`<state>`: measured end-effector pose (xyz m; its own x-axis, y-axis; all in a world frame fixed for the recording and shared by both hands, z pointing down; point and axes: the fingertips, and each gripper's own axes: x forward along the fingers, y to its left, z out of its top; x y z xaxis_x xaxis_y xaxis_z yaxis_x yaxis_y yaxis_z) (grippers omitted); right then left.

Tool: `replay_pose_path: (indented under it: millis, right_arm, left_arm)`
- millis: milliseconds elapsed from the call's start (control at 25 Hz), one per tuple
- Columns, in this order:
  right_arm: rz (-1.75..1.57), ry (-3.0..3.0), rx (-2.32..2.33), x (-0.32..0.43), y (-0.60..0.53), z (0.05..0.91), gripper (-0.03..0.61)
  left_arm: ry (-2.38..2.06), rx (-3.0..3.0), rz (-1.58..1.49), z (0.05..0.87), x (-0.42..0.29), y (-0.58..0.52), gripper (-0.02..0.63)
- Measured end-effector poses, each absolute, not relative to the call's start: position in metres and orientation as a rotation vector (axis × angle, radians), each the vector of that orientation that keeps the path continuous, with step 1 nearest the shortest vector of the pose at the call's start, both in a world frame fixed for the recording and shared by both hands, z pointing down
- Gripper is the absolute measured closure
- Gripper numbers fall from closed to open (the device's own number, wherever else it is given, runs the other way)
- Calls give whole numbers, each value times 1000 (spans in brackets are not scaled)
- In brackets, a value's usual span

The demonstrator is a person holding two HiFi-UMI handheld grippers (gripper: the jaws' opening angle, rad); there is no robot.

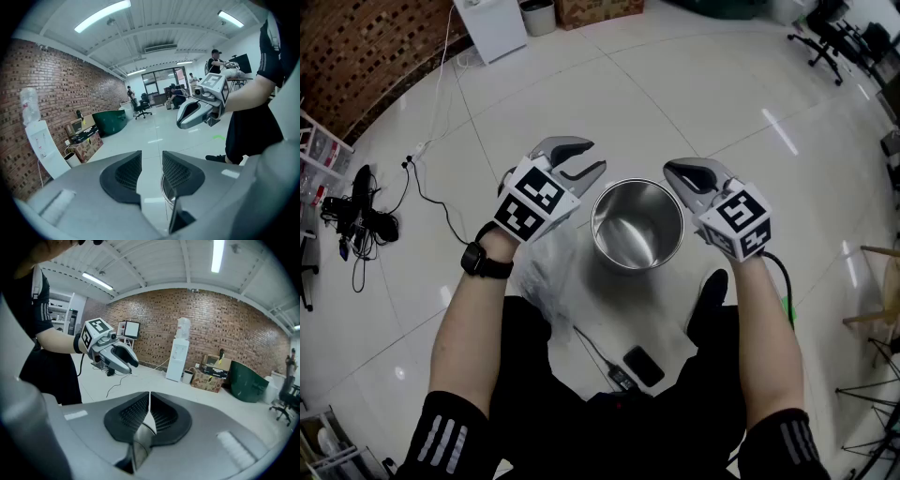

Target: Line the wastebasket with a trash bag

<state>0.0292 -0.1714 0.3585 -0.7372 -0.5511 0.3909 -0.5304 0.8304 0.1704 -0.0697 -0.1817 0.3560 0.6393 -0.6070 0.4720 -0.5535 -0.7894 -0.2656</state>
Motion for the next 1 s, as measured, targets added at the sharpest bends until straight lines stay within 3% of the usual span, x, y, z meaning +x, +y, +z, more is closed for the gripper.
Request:
replay_pose_path:
  millis: [1000]
  right_arm:
    - [-208, -2435, 240, -153, -82, 471, 378]
  left_arm:
    - [1150, -2721, -721, 322, -125, -183, 482]
